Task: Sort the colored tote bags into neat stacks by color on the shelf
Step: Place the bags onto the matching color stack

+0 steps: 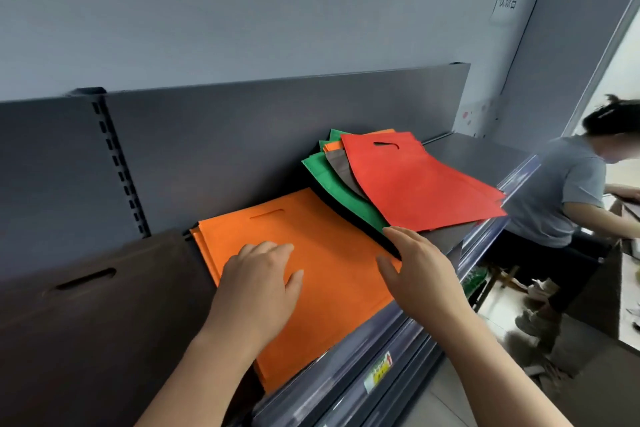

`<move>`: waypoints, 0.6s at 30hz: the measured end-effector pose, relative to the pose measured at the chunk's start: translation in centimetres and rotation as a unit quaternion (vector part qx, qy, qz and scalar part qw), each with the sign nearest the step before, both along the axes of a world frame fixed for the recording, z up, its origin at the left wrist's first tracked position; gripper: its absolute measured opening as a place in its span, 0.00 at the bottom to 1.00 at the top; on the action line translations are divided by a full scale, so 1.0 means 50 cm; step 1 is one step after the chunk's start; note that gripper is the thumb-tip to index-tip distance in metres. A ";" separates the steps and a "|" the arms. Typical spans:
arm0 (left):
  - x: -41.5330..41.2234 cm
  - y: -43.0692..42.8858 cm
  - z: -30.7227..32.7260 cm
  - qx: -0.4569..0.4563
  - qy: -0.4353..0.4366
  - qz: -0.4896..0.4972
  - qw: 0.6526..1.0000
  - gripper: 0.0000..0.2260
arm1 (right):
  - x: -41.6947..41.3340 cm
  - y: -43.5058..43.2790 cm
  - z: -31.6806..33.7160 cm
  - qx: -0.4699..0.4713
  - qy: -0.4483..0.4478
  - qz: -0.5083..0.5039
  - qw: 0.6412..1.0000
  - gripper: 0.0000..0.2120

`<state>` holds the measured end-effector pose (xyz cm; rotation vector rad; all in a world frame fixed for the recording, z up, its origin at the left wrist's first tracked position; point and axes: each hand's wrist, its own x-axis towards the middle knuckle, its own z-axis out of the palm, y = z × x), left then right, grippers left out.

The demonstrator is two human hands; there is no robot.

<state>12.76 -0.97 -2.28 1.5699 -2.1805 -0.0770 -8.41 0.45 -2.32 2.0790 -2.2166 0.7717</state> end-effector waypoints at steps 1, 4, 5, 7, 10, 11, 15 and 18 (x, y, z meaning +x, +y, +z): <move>-0.021 -0.013 -0.004 0.000 0.002 0.005 1.000 0.19 | -0.026 -0.018 0.000 -0.004 -0.002 0.001 1.000 0.22; -0.094 -0.051 -0.012 0.000 0.006 0.028 1.000 0.19 | -0.115 -0.076 -0.001 -0.005 0.000 0.003 1.000 0.21; -0.121 -0.063 -0.013 0.003 0.010 0.038 0.999 0.18 | -0.147 -0.096 0.000 -0.001 0.006 -0.001 1.000 0.21; -0.177 -0.089 -0.014 0.007 0.024 0.057 0.998 0.17 | -0.217 -0.136 0.000 0.004 0.019 -0.008 1.000 0.20; -0.261 -0.131 -0.011 0.019 0.055 0.075 0.995 0.15 | -0.318 -0.195 -0.003 0.022 0.032 -0.028 0.999 0.16; -0.287 -0.144 -0.009 0.026 0.067 0.080 0.994 0.15 | -0.345 -0.213 -0.005 0.027 0.032 -0.033 0.999 0.13; -0.369 -0.188 -0.007 0.077 0.140 0.096 0.982 0.17 | -0.408 -0.258 -0.021 0.046 0.040 -0.016 0.998 0.11; -0.401 -0.206 -0.007 0.085 0.195 0.129 0.969 0.21 | -0.417 -0.256 -0.033 0.032 0.055 0.034 0.997 0.12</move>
